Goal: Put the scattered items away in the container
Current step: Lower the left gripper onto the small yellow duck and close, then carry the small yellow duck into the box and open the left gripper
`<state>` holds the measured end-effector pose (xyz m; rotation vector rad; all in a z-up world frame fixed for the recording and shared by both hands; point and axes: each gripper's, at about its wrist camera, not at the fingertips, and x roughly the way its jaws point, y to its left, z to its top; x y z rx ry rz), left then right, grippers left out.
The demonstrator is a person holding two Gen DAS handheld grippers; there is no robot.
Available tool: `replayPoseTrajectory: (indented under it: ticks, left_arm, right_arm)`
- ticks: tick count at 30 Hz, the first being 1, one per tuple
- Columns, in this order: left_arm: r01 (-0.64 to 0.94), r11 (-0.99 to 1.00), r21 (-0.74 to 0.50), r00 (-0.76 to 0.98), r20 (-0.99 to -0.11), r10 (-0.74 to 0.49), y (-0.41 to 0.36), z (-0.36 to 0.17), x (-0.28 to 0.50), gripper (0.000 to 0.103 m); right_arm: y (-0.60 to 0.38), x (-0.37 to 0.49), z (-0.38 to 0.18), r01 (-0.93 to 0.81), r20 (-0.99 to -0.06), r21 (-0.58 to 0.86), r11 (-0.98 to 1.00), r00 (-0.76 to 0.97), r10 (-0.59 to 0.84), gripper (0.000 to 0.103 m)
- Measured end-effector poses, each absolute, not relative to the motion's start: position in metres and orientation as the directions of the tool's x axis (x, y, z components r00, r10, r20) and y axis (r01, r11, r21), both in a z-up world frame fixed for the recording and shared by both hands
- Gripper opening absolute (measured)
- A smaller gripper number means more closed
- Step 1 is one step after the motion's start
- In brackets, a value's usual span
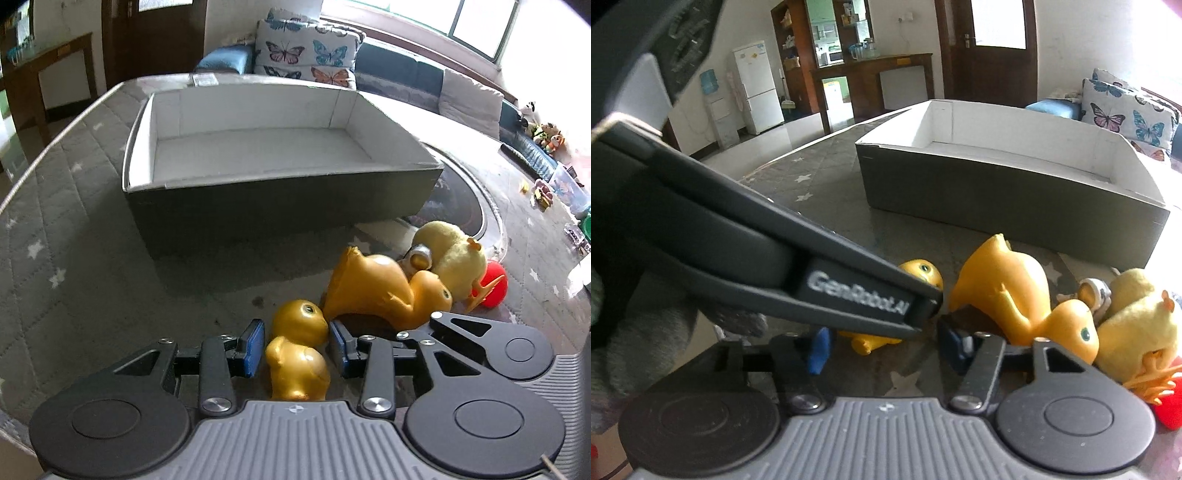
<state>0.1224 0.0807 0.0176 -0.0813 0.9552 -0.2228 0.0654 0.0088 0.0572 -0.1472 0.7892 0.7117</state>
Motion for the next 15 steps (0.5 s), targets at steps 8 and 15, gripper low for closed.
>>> replayPoseTrajectory:
  ticks: [8,15]
  left_arm:
    - [0.127,0.966,-0.225,0.542,-0.8,-0.257,0.091,0.012,0.125,0.038]
    - [0.125,0.968,-0.218,0.565,-0.786,-0.25,0.091,0.025,0.118,0.038]
  right_arm:
    - [0.009,0.066,0.057,-0.647,-0.685,0.148,0.748,0.479,0.549,0.043]
    - [0.007,0.061,0.067,-0.656,-0.662,0.16,0.737,0.482,0.574,0.04]
